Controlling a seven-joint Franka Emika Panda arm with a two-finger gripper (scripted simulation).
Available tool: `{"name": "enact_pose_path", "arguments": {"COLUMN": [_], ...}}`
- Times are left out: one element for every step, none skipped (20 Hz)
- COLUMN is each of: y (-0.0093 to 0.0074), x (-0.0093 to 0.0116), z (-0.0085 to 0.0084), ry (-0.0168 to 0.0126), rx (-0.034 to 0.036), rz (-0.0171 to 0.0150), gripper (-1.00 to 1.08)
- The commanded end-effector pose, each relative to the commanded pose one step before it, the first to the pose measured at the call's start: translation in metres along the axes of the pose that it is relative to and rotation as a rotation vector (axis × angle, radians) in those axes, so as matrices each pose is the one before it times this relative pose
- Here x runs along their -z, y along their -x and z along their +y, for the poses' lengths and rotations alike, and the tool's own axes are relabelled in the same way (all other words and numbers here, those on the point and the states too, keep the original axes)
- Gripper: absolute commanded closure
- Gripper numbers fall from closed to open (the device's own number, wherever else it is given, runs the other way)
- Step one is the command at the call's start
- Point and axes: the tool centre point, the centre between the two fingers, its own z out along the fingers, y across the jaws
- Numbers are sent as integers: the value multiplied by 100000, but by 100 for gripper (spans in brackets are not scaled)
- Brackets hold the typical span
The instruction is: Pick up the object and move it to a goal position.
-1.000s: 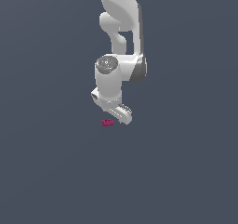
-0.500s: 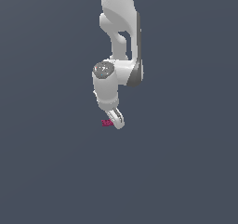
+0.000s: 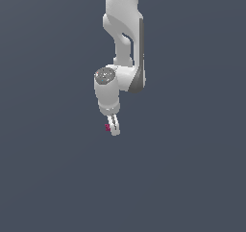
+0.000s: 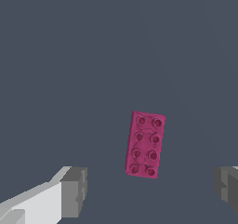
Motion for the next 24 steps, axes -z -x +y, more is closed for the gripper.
{"name": "enact_pose_path", "arguments": {"y": [-215, -71, -66, -59, -52, -45, -37, -30, -18, -16, 4, 17, 2, 8, 12, -21, 22, -28, -7, -3, -1, -4, 27, -18], "x": [-325, -104, -92, -81, -70, -59, -48, -37, -27, -16, -6, 22, -33, -98, -163, -231, -292, -359, -420, -480, -538, -530, -462, -392], "z": [230, 72, 65, 56, 48, 40, 33, 26, 17, 12, 1, -10, 1, 2, 4, 15, 7, 22, 19, 20, 18, 14, -2, 3], "ry": [-58, -9, -10, -10, -9, -9, -7, -6, -4, -3, -1, 33, 0, 0, 0, 3, 0, 5, 4, 4, 3, 1, 0, -5], "rx": [-5162, -1591, -1425, -1257, -1089, -921, -754, -588, -413, -258, -69, 519, 0, 0, 0, -69, 0, -97, -69, -69, -69, -69, 0, -69], "rz": [328, 106, 97, 87, 77, 66, 55, 43, 31, 19, 5, -39, 0, 0, 0, -7, 0, -7, -4, -2, -1, 0, 0, 2], "gripper": [-92, -92, -92, -92, -92, -92, -92, -92, -92, -92, -92, -92, -92, -92, -92, -92, -92, -92, -92, -92, -92, -92, -92, -92]}}
